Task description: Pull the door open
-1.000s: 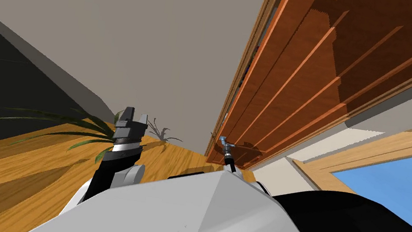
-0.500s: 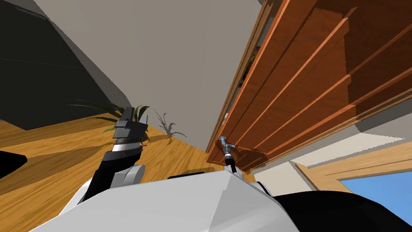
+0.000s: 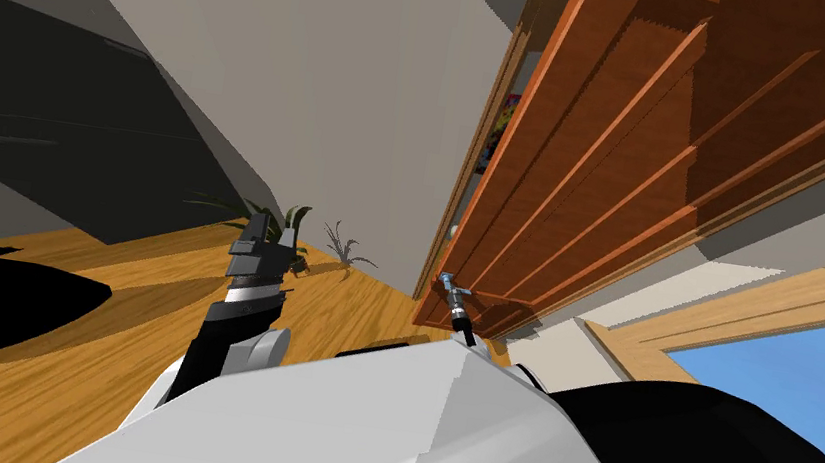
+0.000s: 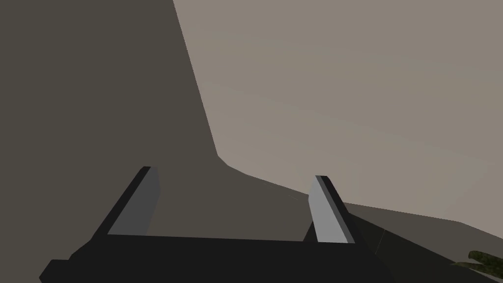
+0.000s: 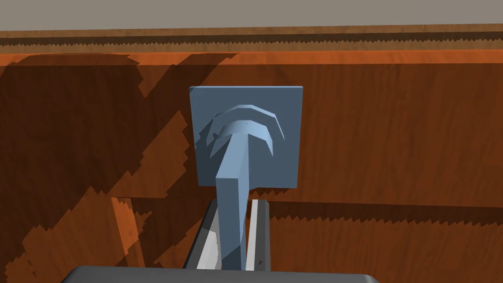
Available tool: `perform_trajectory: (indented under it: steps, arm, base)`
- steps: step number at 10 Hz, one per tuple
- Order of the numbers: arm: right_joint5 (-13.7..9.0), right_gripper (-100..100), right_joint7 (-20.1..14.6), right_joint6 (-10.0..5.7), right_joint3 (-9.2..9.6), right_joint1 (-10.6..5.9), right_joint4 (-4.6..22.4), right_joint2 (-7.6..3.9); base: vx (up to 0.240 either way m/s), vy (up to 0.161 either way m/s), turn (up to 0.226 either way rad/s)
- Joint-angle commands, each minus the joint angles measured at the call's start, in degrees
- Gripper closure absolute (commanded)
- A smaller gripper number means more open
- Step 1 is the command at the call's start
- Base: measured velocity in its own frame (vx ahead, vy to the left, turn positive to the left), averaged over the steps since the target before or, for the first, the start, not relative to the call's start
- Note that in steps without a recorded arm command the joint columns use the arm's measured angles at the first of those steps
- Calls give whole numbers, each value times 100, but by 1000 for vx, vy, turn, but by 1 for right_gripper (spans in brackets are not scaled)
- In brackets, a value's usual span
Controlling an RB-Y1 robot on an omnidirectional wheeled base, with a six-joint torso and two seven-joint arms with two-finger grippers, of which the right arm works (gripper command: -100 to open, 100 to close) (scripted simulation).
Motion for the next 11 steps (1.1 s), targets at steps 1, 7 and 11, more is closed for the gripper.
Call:
perform_trajectory:
  steps: [1,7,11]
  arm:
    - [54,100,-98,-63,95,72,-30,-41]
    - [211,100,-396,-276,376,184,-13,-203]
    - [178,100,-468,-352,625,186,-17,-268]
  base:
    - [-211,-49,100]
    - [-211,-44,83]
    - [-235,-53,129]
